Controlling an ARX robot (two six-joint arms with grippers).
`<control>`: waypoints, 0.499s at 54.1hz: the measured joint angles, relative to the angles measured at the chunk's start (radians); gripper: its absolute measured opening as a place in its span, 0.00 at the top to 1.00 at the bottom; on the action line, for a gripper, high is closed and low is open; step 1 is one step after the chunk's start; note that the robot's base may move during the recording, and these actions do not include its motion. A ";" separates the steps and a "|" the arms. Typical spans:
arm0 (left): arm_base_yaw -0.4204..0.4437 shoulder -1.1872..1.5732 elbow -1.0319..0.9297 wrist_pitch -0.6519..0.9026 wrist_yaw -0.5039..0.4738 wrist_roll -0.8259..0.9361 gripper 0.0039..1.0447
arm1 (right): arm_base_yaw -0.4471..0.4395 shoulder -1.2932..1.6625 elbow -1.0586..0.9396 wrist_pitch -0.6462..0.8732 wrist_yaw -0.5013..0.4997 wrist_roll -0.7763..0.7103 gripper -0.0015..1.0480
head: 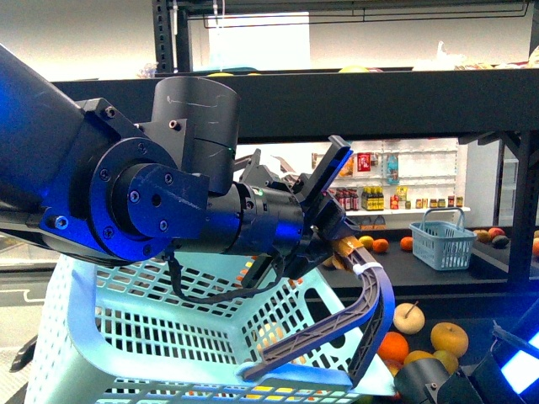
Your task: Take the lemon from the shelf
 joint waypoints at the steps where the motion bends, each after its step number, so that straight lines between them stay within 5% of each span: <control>1: 0.000 0.000 0.000 0.000 0.000 0.000 0.89 | 0.000 0.002 0.002 -0.001 0.001 0.000 0.07; 27: 0.002 0.000 0.000 0.000 -0.002 0.006 0.89 | 0.013 0.114 0.110 -0.037 0.010 0.022 0.07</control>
